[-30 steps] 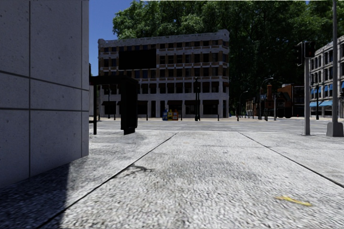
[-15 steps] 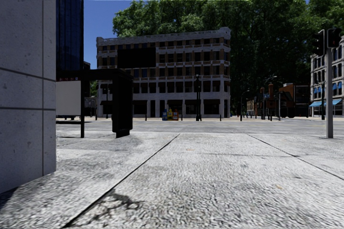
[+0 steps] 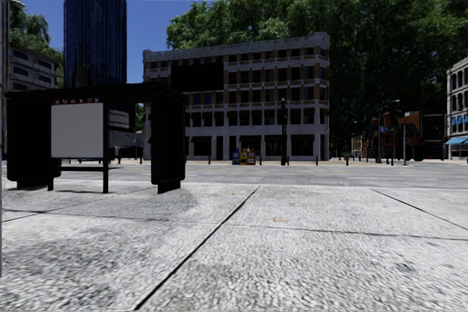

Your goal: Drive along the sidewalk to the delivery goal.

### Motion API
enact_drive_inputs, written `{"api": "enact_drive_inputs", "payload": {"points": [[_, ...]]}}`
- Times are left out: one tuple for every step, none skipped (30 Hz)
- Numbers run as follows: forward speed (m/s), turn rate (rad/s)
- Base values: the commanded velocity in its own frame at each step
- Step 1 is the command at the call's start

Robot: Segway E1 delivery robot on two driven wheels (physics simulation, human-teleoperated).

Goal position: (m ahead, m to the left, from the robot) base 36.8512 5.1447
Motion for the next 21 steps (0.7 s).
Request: {"api": "enact_drive_inputs", "payload": {"points": [[2.00,0.47],[2.00,0.47],[2.00,0.47],[2.00,0.47],[2.00,0.47],[2.00,0.49],[2.00,0.49],[2.00,0.50],[2.00,0.56],[2.00,0.64],[2.00,0.68],[2.00,0.68],[2.00,0.69],[2.00,0.69],[2.00,0.68],[2.00,0.68],[2.00,0.68],[2.00,0.68],[2.00,0.68],[2.00,0.68],[2.00,0.68]]}}
